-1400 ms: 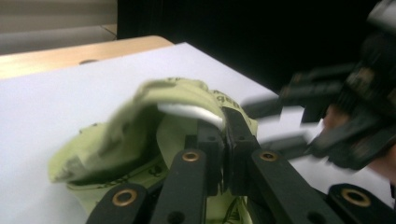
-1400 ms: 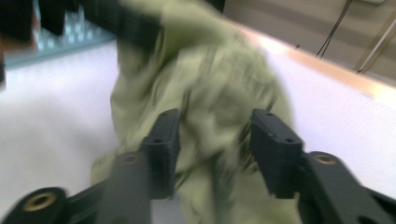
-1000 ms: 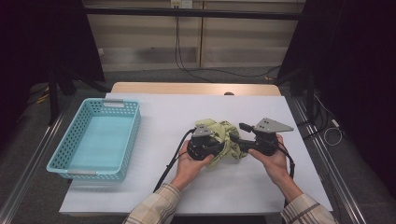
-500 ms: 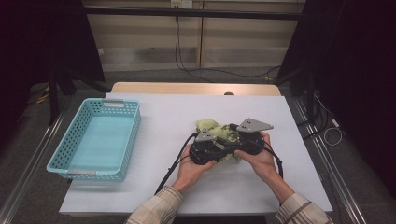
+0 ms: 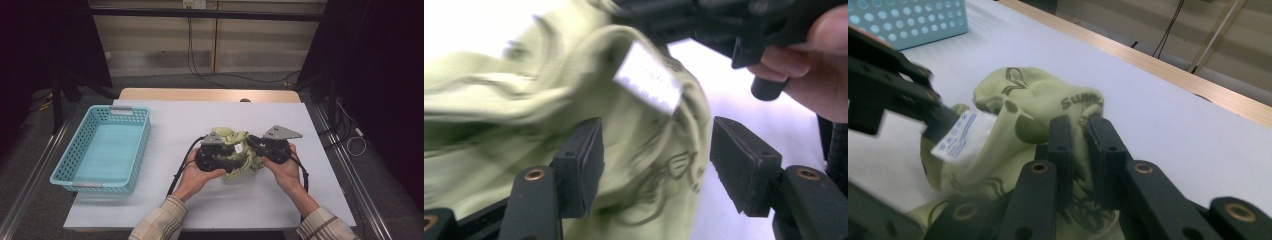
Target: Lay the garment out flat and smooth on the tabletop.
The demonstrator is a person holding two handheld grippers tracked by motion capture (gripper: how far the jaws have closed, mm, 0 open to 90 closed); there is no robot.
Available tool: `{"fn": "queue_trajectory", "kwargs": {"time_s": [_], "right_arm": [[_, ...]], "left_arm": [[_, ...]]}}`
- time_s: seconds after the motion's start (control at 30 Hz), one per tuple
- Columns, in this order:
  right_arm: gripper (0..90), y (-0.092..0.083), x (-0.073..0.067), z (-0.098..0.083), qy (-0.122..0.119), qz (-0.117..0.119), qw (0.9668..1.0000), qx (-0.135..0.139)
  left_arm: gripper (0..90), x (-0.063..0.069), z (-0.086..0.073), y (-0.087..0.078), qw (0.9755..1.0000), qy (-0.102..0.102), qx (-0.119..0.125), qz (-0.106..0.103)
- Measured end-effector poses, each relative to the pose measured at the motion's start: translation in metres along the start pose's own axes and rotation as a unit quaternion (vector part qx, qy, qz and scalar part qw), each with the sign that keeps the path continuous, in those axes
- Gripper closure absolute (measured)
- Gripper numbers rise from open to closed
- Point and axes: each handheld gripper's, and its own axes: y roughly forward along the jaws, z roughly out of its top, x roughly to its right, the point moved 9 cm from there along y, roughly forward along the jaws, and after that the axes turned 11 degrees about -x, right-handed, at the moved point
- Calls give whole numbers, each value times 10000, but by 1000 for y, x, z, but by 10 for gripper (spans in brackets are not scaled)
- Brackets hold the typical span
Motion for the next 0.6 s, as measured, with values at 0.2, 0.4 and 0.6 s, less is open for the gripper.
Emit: {"fn": "queue_trajectory", "kwargs": {"time_s": [0.2,0.4,0.6], "right_arm": [[819,-12,18,-7,194,-119,9997,40],[822,-21,30,-27,237,-275,9993,-104],[823,-25,41,-57,270,-401,9981,-372]], "left_arm": [[434,-28,1,-17,9985,-395,281,241],[555,-51,-8,-14,9951,-662,171,711],[522,-49,-10,5,9958,-648,80,643]]}}
